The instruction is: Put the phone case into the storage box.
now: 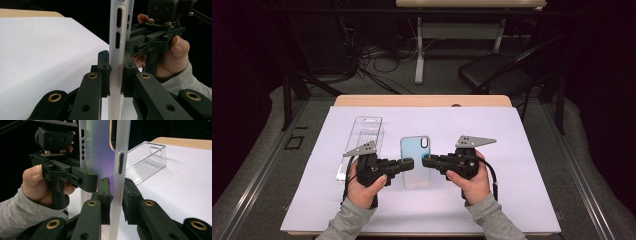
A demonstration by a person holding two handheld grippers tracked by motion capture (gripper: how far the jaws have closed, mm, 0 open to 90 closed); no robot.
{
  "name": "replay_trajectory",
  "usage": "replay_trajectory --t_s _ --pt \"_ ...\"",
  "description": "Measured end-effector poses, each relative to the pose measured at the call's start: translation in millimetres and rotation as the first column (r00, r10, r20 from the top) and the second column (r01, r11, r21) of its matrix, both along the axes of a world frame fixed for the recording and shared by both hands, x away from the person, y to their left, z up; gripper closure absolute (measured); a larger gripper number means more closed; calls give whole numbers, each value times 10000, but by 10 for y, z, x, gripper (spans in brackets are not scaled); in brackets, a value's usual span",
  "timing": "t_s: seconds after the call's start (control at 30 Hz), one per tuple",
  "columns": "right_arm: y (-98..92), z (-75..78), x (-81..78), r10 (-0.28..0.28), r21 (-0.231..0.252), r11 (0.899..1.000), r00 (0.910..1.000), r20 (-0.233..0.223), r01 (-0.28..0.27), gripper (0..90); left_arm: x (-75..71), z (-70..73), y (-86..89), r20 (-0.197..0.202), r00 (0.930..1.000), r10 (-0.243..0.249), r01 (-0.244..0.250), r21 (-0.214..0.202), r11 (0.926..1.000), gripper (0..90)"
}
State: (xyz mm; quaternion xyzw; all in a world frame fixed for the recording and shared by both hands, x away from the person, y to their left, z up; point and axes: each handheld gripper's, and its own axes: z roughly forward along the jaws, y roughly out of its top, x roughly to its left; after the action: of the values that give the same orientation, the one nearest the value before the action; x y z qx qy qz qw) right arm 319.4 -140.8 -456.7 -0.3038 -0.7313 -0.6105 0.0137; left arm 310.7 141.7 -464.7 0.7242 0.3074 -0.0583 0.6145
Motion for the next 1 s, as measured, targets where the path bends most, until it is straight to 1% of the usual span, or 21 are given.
replay_trajectory --t_s 0.13,0.43,0.57,0.77,1.0 --pt "-5 -8 4 -4 129 9999 10000 -58 5 794 1 0 2 -19 10000 0 0 -13 10000 817" --pt "-18 -23 22 169 274 9995 9997 -185 -164 803 7 -2 9 -44 10000 -24 24 -26 10000 816" --pt "-22 -27 29 201 276 9994 9996 -190 -196 802 8 -1 9 -60 10000 -63 63 -39 10000 816" --pt "-44 -15 31 257 342 9991 9996 -152 -252 814 10 16 28 -64 9999 -136 134 -203 9997 816" --pt "-50 -13 32 313 416 9987 9994 -137 -307 819 5 22 25 -11 9999 -156 155 -191 9997 816"
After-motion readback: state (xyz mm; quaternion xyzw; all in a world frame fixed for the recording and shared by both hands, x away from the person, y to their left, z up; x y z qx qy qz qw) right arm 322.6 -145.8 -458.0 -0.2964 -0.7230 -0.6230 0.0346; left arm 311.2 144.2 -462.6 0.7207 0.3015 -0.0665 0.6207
